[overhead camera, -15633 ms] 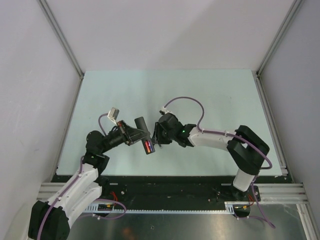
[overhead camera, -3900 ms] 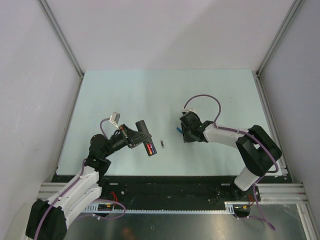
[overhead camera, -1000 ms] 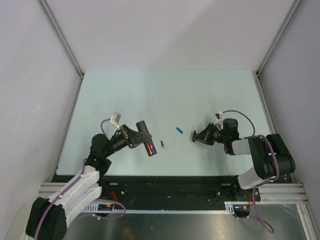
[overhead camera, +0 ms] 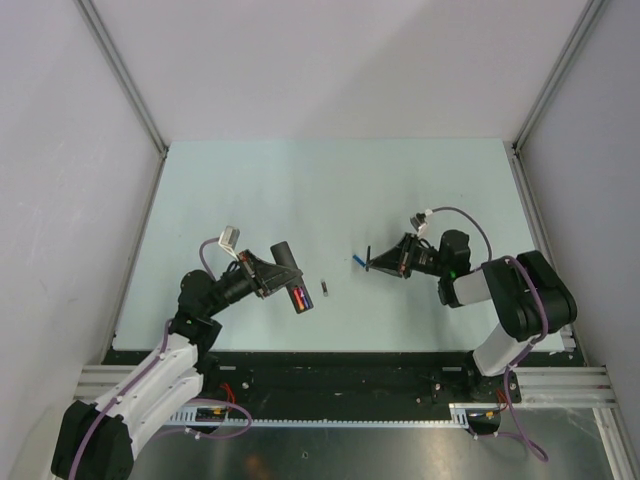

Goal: Load the batteries into the remote control
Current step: Pick up the battery cover at the center of the board, then load the battery cover into the remote control.

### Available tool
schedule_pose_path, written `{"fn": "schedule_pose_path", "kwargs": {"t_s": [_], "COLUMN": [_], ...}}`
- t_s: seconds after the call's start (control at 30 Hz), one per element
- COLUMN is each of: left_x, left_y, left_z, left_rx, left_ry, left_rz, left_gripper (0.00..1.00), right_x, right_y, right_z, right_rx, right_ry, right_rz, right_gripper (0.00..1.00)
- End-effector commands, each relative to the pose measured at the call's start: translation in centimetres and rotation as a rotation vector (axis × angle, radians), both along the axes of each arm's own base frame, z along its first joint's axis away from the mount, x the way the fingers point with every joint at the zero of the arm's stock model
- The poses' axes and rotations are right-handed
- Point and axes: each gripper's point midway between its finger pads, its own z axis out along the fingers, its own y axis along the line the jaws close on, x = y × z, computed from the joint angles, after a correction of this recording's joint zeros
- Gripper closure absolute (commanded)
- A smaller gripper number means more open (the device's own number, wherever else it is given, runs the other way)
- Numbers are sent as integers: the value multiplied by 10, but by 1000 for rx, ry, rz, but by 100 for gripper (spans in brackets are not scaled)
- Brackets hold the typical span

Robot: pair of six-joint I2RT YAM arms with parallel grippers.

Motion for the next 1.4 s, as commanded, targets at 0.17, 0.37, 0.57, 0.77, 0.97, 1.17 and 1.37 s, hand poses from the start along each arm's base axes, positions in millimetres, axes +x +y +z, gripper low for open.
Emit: {"fn": "schedule_pose_path", "kwargs": {"t_s": [0.17, 0.37, 0.57, 0.77, 0.97, 1.17, 1.37], "left_x": [-2, -3, -3, -1, 10, 29, 58], "left_y": [0, 0, 0, 0, -3, -8, -18], "left_z": [7, 6, 7, 11, 24, 49, 77], "left_rx": [-10, -10, -11, -14, -7, -8, -30], "left_ry": [-46, -46, -47, -54, -74, -106, -127], "left_rz": [-3, -3, -3, -2, 9, 33, 42], "left_gripper": [100, 100, 100, 100, 100, 100, 100], "right_x": [-4, -3, -7, -22, -51, -81, -113], "right_y": [-10, -13, -9, 1, 14, 14, 9], "right_z": [-30, -39, -8, 26, 88, 138, 192], "right_rx": [-15, -21, 92, 173, 254, 322, 406], "right_ry": [41, 69, 4, -51, -154, -222, -335], "right_rz": [-13, -24, 2, 66, 179, 249, 293], "right_gripper": [100, 98, 100, 100, 100, 100, 100]}}
